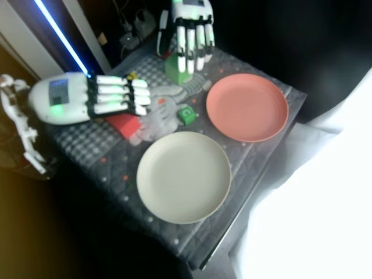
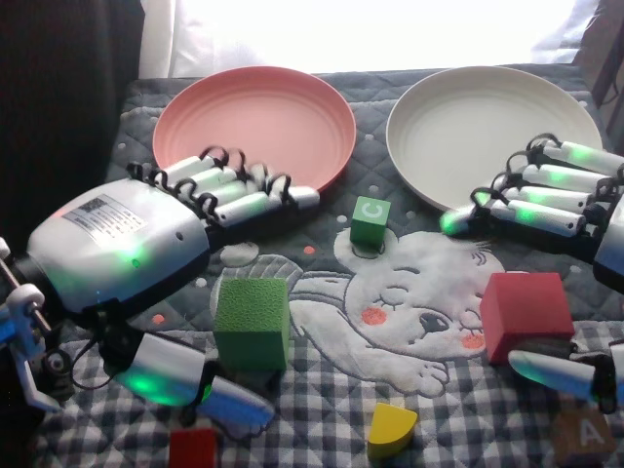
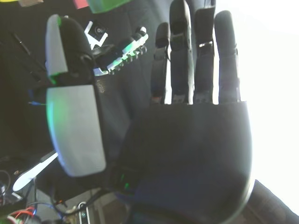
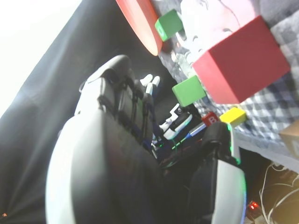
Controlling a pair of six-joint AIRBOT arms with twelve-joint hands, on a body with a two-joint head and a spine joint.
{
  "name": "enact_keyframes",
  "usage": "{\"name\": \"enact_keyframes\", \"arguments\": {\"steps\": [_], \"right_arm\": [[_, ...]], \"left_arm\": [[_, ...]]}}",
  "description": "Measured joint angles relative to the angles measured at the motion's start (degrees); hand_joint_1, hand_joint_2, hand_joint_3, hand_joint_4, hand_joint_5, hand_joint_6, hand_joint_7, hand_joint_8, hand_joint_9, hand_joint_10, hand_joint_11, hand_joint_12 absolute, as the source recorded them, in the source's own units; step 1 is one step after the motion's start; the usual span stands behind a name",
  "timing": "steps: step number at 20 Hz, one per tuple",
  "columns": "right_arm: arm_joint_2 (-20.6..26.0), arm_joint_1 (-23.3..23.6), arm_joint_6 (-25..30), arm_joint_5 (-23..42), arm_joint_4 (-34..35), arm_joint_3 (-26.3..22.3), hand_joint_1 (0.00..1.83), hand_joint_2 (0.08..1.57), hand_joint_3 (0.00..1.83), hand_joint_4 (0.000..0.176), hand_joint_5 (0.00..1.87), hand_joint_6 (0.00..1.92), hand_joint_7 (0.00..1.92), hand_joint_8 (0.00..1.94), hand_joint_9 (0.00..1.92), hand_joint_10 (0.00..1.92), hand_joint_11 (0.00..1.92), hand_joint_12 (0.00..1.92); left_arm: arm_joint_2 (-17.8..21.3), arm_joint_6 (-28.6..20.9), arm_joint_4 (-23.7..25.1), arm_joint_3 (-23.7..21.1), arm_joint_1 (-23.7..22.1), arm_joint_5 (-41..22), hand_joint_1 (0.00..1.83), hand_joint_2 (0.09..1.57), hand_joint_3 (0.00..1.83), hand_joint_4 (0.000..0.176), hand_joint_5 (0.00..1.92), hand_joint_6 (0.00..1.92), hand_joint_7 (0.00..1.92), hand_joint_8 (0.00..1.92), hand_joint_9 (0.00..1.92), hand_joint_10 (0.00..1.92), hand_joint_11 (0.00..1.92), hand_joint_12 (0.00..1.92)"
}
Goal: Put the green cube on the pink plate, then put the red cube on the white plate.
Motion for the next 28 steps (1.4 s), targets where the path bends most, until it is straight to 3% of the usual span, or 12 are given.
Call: {"name": "enact_keyframes", "arguments": {"steps": [3, 4, 5, 6, 7, 10, 15, 20, 23, 24, 25, 28], "right_arm": [[0.0, 0.0, 0.0, 0.0, -0.1, -0.1, 0.25, 1.05, 0.14, 0.000, 0.10, 0.83, 0.29, 0.71, 0.10, 1.01, 0.00, 1.58], [0.0, 0.0, 0.0, 0.0, -0.1, -0.1, 0.26, 1.05, 0.12, 0.000, 0.10, 0.84, 0.28, 0.72, 0.08, 1.03, 0.00, 1.57], [0.0, 0.0, 0.0, 0.0, 0.0, -0.1, 0.28, 1.05, 0.12, 0.000, 0.09, 0.84, 0.27, 0.72, 0.07, 1.03, 0.00, 1.57], [-0.1, 0.0, 0.0, 0.0, -0.1, -0.1, 0.29, 1.05, 0.11, 0.000, 0.09, 0.86, 0.27, 0.74, 0.07, 1.04, 0.00, 1.55], [-0.2, 0.0, 0.0, 0.0, 0.0, -0.1, 0.28, 1.05, 0.09, 0.000, 0.07, 0.85, 0.26, 0.76, 0.07, 1.04, 0.00, 1.54], [-0.3, 0.0, 0.0, 0.0, -0.1, -0.1, 0.26, 1.06, 0.07, 0.000, 0.10, 0.80, 0.28, 0.71, 0.09, 1.00, 0.00, 1.54], [-0.3, 0.0, 0.0, 0.0, -0.1, -0.1, 0.26, 1.07, 0.05, 0.000, 0.12, 0.79, 0.31, 0.67, 0.11, 0.97, 0.00, 1.56], [-0.3, 0.0, 0.0, 0.0, 0.0, -0.1, 0.28, 1.11, 0.04, 0.000, 0.11, 0.73, 0.32, 0.57, 0.08, 0.92, 0.00, 1.47], [-0.3, 0.0, 0.0, 0.0, 0.0, -0.1, 0.27, 1.13, 0.04, 0.000, 0.09, 0.81, 0.29, 0.63, 0.08, 0.98, 0.00, 1.52], [-0.3, 0.0, 0.0, 0.0, 0.0, -0.1, 0.24, 1.13, 0.03, 0.000, 0.08, 0.82, 0.29, 0.64, 0.09, 0.98, 0.00, 1.51], [-0.3, 0.0, 0.0, 0.0, -0.1, -0.1, 0.24, 1.14, 0.03, 0.000, 0.08, 0.83, 0.29, 0.65, 0.09, 0.99, 0.00, 1.53], [-0.3, 0.0, 0.0, 0.0, 0.0, -0.1, 0.24, 1.18, 0.04, 0.000, 0.04, 0.91, 0.25, 0.70, 0.08, 1.00, 0.00, 1.52]], "left_arm": [[0.0, 0.0, -1.0, 0.0, 0.2, -1.6, 0.52, 0.86, 0.00, 0.030, 0.12, 0.00, 0.08, 0.00, 0.08, 0.04, 0.00, 0.35], [0.0, 0.0, -1.4, 0.0, 0.4, -1.5, 0.50, 0.88, 0.00, 0.056, 0.11, 0.00, 0.08, 0.00, 0.07, 0.03, 0.00, 0.17], [-0.2, 0.0, -1.3, 0.5, 0.5, -1.4, 0.50, 0.92, 0.00, 0.045, 0.14, 0.01, 0.14, 0.01, 0.16, 0.03, 0.00, 0.47], [-0.5, 0.0, -1.5, 0.7, 0.5, -1.2, 0.51, 0.94, 0.00, 0.014, 0.18, 0.01, 0.20, 0.01, 0.26, 0.05, 0.00, 0.95], [-1.2, 0.0, -1.9, 1.0, 0.5, -0.7, 0.53, 0.98, 0.01, 0.025, 0.23, 0.02, 0.35, 0.05, 0.38, 0.10, 0.00, 1.33], [-2.2, 0.0, -1.5, 1.4, 0.5, 1.6, 0.57, 0.99, 0.00, 0.000, 0.28, 0.02, 0.47, 0.06, 0.49, 0.16, 0.04, 1.35], [-3.0, 0.0, -1.7, 2.1, 0.5, 4.0, 0.66, 0.99, 0.00, 0.000, 0.37, 0.01, 0.59, 0.02, 0.50, 0.40, 0.13, 1.38], [-4.6, 0.0, -1.6, 3.5, 0.3, 5.2, 0.73, 0.99, 0.00, 0.000, 0.43, 0.02, 0.59, 0.01, 0.51, 0.37, 0.18, 1.33], [-4.9, -0.2, -1.9, 4.2, 0.3, 5.3, 0.95, 1.14, 0.01, 0.000, 0.64, 0.05, 0.76, 0.06, 0.61, 0.82, 0.44, 1.50], [-5.0, -0.3, -2.3, 4.4, 0.3, 5.1, 1.28, 1.17, 0.02, 0.000, 0.65, 0.93, 0.80, 1.00, 0.90, 1.23, 0.76, 1.47], [-5.0, -0.3, -2.3, 4.5, 0.3, 5.1, 1.34, 1.20, 0.00, 0.000, 0.63, 1.15, 0.79, 1.24, 0.93, 1.37, 0.80, 1.45], [-5.1, -0.6, -3.7, 5.0, 0.3, 4.6, 1.33, 1.25, 0.00, 0.000, 0.62, 1.37, 0.69, 1.38, 0.76, 1.56, 0.65, 1.60]]}}
